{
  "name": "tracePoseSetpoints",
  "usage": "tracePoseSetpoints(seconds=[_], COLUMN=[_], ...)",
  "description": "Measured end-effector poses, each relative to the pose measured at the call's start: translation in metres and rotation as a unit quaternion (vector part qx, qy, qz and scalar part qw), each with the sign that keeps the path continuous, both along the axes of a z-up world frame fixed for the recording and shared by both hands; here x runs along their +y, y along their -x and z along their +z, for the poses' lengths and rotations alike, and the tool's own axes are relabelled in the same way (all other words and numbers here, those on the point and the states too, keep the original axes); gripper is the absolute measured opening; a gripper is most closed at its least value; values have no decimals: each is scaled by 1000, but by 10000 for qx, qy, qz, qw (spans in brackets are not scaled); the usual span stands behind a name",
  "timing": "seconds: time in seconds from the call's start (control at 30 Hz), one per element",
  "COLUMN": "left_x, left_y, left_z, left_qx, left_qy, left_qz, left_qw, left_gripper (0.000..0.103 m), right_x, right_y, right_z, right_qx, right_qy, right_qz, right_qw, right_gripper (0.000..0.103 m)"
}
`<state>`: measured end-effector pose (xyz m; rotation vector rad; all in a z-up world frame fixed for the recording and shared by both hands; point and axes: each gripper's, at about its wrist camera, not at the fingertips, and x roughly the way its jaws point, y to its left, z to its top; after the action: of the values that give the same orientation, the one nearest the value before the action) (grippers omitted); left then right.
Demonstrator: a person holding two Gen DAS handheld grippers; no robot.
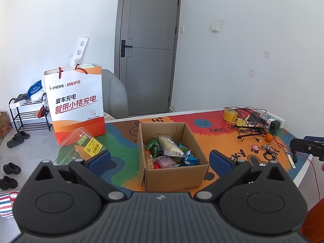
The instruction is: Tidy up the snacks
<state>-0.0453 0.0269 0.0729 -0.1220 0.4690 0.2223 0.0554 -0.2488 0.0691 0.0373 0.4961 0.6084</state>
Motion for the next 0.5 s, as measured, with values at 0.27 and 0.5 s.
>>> tracePoseSetpoints(seconds=[0.27, 0.5], left_x=[0, 0], left_y=[-2, -2], left_z=[-3, -3], left_qx=[26, 28], left_qy=[13, 22], left_qz=[-11, -17], left_qw=[10000, 10000], left_gripper=[103, 103], right_x=[1, 0], right_y=[-2, -2], right_z=[-4, -4], right_qx=[46, 48], right_qy=[13, -7], right_qz=[2, -39], right_qw=[10000, 10000], right_gripper=[103, 103])
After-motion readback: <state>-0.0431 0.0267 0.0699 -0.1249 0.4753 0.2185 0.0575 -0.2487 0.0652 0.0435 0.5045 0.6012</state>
